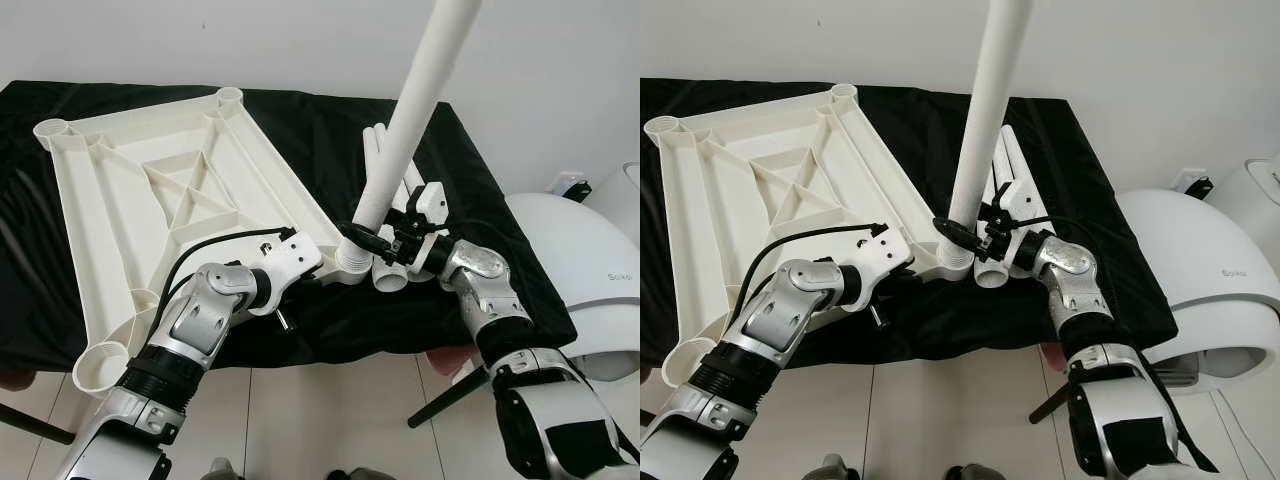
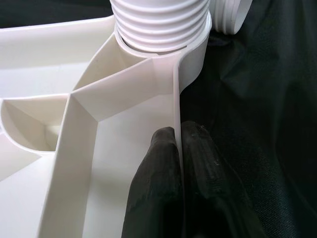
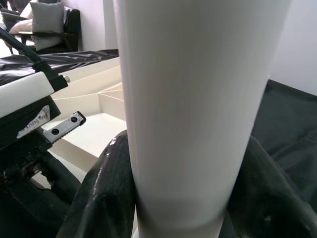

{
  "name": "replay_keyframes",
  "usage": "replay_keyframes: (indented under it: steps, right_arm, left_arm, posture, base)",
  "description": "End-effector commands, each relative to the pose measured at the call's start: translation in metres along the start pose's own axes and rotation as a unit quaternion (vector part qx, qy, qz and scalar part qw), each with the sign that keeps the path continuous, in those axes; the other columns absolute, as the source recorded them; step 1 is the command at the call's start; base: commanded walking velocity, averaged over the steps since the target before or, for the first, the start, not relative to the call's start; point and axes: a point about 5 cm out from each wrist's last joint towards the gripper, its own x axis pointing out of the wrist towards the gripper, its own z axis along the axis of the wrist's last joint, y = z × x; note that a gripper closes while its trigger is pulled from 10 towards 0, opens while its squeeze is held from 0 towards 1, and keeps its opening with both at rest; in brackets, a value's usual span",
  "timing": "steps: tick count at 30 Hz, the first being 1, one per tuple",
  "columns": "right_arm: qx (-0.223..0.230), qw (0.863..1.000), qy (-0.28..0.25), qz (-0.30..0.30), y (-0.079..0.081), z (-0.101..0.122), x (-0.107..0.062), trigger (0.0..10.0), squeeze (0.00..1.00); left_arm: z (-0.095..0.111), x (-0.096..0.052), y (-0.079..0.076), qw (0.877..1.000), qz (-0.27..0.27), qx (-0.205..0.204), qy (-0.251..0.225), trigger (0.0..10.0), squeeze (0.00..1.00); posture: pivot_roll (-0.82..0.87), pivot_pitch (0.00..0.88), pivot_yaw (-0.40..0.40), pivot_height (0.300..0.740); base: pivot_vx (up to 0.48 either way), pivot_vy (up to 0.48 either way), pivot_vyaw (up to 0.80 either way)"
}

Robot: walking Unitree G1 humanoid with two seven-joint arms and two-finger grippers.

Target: Building children table

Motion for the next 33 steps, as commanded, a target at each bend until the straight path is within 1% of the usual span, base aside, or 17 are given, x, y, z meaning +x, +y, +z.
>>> replay_keyframes:
  steps: [1, 2, 4, 9, 11, 16, 18, 21, 24, 33]
  right_arm:
    - [0.046, 0.995, 0.09, -0.012, 0.011, -0.039, -0.017, 10.0, 0.0]
    - [0.053, 0.995, 0.081, -0.016, 0.01, -0.038, -0.015, 10.0, 0.0]
    - [0.061, 0.995, 0.079, -0.025, 0.01, -0.04, -0.016, 10.0, 0.0]
    - [0.056, 0.993, 0.088, -0.046, 0.008, -0.044, -0.019, 10.0, 0.0]
    - [0.066, 0.992, 0.086, -0.064, 0.008, -0.046, -0.019, 10.0, 0.0]
    - [0.076, 0.99, 0.077, -0.088, 0.009, -0.049, -0.02, 10.0, 0.0]
    - [0.086, 0.988, 0.068, -0.111, 0.012, -0.052, -0.022, 10.0, 0.0]
    - [0.087, 0.987, 0.067, -0.117, 0.013, -0.053, -0.023, 10.0, 0.0]
    - [0.096, 0.985, 0.058, -0.135, 0.018, -0.058, -0.026, 10.0, 0.0]
    - [0.104, 0.982, 0.054, -0.149, 0.025, -0.063, -0.028, 10.0, 0.0]
  left_arm:
    - [0.006, -0.003, 0.008, 0.999, 0.053, 0.006, -0.008, 10.0, 0.0]
    - [0.006, -0.003, 0.008, 0.998, 0.054, 0.006, -0.009, 10.0, 0.0]
    - [0.007, -0.003, 0.009, 0.998, 0.055, 0.006, -0.01, 10.0, 0.0]
    - [0.006, -0.003, 0.009, 0.998, 0.055, 0.008, -0.007, 10.0, 0.0]
    - [0.006, -0.004, 0.009, 0.998, 0.055, 0.009, -0.006, 10.0, 0.0]
    - [0.006, -0.004, 0.01, 0.998, 0.056, 0.009, -0.006, 10.0, 0.0]
    - [0.006, -0.005, 0.009, 0.998, 0.056, 0.009, -0.007, 10.0, 0.0]
    - [0.006, -0.005, 0.009, 0.998, 0.056, 0.009, -0.007, 10.0, 0.0]
    - [0.007, -0.004, 0.01, 0.998, 0.057, 0.009, -0.008, 10.0, 0.0]
    - [0.008, -0.004, 0.011, 0.998, 0.054, 0.01, -0.008, 10.0, 0.0]
  posture:
    - [0.0, 0.074, -0.043, 0.74]
    - [0.01, 0.075, -0.043, 0.74]
    - [0.01, 0.075, -0.043, 0.74]
    - [0.01, 0.076, -0.041, 0.74]
    - [0.01, 0.076, -0.041, 0.74]
    - [0.01, 0.076, -0.042, 0.74]
    - [0.01, 0.076, -0.04, 0.74]
    - [0.01, 0.076, -0.04, 0.74]
    - [0.0, 0.077, -0.039, 0.74]
    - [0.0, 0.075, -0.035, 0.74]
  base:
    - [0.0, 0.0, 0.0]
    - [0.0, 0.0, 0.0]
    - [0.0, 0.0, 0.0]
    - [0.0, 0.0, 0.0]
    - [0.0, 0.0, 0.0]
    - [0.0, 0.0, 0.0]
    - [0.0, 0.0, 0.0]
    - [0.0, 0.0, 0.0]
    - [0.0, 0.0, 0.0]
    - [0.0, 0.0, 0.0]
